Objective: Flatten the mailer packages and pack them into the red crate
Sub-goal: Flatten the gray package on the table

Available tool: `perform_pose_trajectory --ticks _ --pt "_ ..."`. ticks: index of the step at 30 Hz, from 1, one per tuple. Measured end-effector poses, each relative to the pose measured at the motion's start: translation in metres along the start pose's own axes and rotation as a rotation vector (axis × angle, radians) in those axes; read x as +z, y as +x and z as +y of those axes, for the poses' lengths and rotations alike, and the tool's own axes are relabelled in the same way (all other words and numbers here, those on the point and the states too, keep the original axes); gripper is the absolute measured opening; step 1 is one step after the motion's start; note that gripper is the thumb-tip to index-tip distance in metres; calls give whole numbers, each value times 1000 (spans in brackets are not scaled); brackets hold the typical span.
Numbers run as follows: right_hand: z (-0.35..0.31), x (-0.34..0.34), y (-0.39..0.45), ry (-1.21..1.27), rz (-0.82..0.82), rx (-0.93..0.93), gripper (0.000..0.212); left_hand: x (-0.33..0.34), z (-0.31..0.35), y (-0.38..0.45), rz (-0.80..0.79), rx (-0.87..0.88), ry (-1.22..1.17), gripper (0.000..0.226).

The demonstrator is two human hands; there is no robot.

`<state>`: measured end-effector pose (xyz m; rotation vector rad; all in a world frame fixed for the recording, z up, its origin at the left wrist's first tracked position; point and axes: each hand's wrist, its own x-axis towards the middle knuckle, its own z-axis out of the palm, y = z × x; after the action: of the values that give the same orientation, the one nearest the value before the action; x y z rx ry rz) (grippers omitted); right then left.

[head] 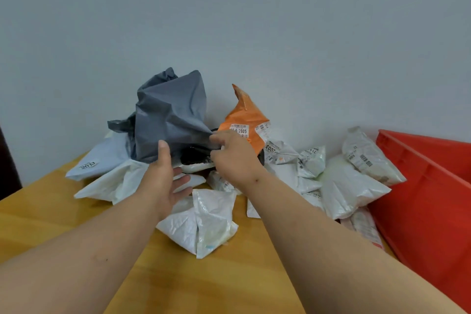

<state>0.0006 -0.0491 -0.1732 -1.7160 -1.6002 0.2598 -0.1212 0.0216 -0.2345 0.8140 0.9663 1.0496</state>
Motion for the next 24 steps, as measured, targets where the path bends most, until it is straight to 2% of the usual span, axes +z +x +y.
perform_pose_trajectory --ticks 3,6,8,10,12,14,19,24 --pt "-2 -17 -18 214 168 91 22 2 4 -12 -28 -45 -209 85" --pt "5 -37 -38 334 296 207 21 2 7 -24 -31 -49 -313 86" --pt "10 -48 -53 401 341 215 25 1 8 -35 -14 -53 -338 78" --pt "17 -58 -69 417 384 219 32 0 7 -43 -18 -65 -334 56" --pt "25 -67 -87 407 378 245 29 0 4 -51 -28 -63 -278 26" --pt "36 -74 -105 361 311 309 21 1 -1 -59 -33 -46 -200 13" --pt "61 -79 -143 183 226 478 9 3 -9 -81 -56 24 -167 27" --pt "53 -84 -170 160 237 461 17 -3 -14 -101 16 261 -94 36"
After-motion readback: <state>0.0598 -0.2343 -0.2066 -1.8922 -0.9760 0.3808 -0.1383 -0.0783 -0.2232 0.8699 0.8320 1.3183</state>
